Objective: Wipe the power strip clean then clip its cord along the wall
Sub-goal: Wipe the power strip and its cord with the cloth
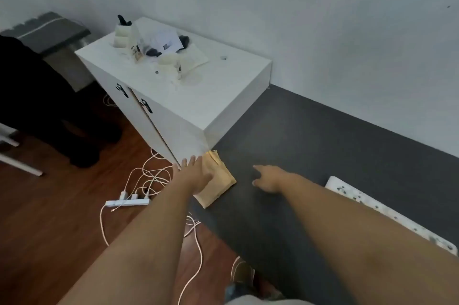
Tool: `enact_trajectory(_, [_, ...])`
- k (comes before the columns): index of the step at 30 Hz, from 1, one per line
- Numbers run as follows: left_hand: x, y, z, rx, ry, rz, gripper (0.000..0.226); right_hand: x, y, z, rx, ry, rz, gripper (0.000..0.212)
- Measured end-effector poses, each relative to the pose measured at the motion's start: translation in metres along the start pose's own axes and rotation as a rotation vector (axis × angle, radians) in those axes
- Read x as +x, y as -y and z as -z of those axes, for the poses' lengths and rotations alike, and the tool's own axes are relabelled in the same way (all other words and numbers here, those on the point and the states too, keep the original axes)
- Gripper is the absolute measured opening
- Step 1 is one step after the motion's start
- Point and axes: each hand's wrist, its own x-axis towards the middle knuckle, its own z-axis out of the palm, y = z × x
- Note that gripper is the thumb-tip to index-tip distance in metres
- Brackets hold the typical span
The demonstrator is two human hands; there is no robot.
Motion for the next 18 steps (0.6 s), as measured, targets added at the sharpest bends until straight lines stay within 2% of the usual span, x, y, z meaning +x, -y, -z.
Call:
enact_trajectory(4, [0.012,0.022,-0.009,-0.064,0.025,0.075,0.072,0.018,0.024,-0.009,0.241,-0.025,-0.006,0.066])
enact_trajectory(7, [0.016,0.025,-0.012,-0.151,0.015,0.044,0.065,0.033,0.044,-0.019,0.270,-0.041,0.007,0.062])
enact_trajectory(13, [0.017,0.026,-0.022,-0.150,-0.249,-0.070,0.062,0.038,0.063,-0.041,0.281,-0.168,-0.043,0.021])
enact_trajectory(15, [0.014,0.020,-0.022,-0.291,-0.265,-0.102,0.060,0.036,0.061,-0.045,0.347,-0.168,-0.054,0.017])
enact_trajectory(18, [0.009,0.005,-0.012,-0.730,-0.127,-0.056,0.059,0.025,0.047,-0.041,0.715,-0.175,-0.082,0.013])
